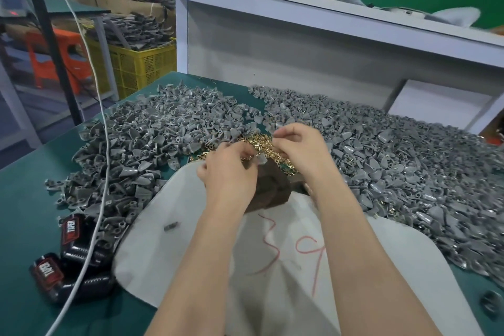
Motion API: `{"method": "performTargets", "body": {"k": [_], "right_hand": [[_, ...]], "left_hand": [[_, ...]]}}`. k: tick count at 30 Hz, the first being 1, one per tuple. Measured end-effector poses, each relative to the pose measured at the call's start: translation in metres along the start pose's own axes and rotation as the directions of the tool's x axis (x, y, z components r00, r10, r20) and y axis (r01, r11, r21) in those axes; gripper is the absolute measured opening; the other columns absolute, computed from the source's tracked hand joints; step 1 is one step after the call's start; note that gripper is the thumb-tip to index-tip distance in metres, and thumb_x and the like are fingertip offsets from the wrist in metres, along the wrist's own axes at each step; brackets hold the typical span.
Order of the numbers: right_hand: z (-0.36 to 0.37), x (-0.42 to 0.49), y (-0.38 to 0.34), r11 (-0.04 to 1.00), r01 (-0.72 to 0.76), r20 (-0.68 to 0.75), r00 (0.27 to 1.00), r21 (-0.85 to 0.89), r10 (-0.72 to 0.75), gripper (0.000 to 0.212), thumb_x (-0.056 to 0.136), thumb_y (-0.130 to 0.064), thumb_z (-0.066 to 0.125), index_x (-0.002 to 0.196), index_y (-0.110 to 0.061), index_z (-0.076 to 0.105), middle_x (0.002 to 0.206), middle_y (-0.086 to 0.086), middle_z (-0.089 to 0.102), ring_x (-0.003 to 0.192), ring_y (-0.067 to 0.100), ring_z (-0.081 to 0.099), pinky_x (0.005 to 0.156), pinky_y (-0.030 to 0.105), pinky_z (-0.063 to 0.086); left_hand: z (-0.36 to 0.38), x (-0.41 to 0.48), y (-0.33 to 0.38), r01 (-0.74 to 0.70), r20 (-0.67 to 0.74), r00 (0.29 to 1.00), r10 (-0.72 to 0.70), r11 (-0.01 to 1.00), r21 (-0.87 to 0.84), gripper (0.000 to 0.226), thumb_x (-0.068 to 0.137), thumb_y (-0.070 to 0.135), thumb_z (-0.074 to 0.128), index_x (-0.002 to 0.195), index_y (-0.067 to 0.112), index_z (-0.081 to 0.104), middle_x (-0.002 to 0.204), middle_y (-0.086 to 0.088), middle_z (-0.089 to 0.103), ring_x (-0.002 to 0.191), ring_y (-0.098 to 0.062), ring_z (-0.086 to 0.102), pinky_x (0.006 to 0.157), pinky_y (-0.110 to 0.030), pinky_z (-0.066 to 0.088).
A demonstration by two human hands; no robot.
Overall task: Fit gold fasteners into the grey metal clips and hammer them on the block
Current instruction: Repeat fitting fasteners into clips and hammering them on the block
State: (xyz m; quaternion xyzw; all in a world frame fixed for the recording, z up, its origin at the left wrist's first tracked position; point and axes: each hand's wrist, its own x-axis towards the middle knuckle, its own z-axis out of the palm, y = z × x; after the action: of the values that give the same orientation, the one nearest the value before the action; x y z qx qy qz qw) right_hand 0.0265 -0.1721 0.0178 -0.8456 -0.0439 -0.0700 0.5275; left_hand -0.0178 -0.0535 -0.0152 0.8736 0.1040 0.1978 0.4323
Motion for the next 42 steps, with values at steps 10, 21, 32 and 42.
{"method": "performTargets", "body": {"k": [10,21,32,42], "right_hand": [[-0.001,-0.031,0.023,0.996,0.084,-0.002,0.996,-0.013,-0.084,0.024,0.084,0.003,0.061,0.083,-0.020,0.067,0.083,-0.001,0.067,0.087,0.020,0.064,0.086,0.035,0.052],[0.007,-0.035,0.022,0.821,-0.087,0.052,0.996,0.565,0.070,0.016,0.088,0.004,0.059,0.087,-0.010,0.067,0.081,0.007,0.069,0.076,0.014,0.066,0.074,0.025,0.053],[0.020,-0.031,0.032,0.923,0.152,0.010,0.987,-0.354,-0.159,0.004,0.093,-0.018,0.055,0.090,-0.020,0.056,0.102,0.001,0.052,0.095,0.017,0.050,0.083,0.026,0.036],[0.023,-0.031,0.028,0.872,0.183,0.013,0.980,-0.455,-0.198,0.009,0.089,-0.016,0.058,0.094,-0.017,0.066,0.092,-0.004,0.049,0.088,0.019,0.054,0.086,0.035,0.044]], "left_hand": [[0.002,-0.004,0.006,-0.069,0.056,0.997,0.061,0.985,0.159,0.017,0.088,0.036,0.059,0.104,0.035,0.066,0.117,0.007,0.058,0.117,-0.024,0.039,0.093,-0.037,0.022],[-0.004,-0.005,0.015,-0.128,0.083,0.985,0.151,0.962,-0.241,0.009,0.091,0.022,0.060,0.089,0.022,0.069,0.101,0.004,0.067,0.105,-0.021,0.058,0.097,-0.043,0.041],[0.000,-0.002,0.000,-0.038,0.092,0.996,0.017,0.970,0.239,0.011,0.089,0.037,0.058,0.096,0.035,0.068,0.112,0.005,0.057,0.115,-0.026,0.041,0.080,-0.033,0.018],[0.005,-0.003,0.000,-0.092,0.102,0.993,0.066,0.957,0.274,0.017,0.094,0.026,0.050,0.094,0.031,0.067,0.109,0.006,0.062,0.111,-0.025,0.039,0.080,-0.033,0.017]]}}
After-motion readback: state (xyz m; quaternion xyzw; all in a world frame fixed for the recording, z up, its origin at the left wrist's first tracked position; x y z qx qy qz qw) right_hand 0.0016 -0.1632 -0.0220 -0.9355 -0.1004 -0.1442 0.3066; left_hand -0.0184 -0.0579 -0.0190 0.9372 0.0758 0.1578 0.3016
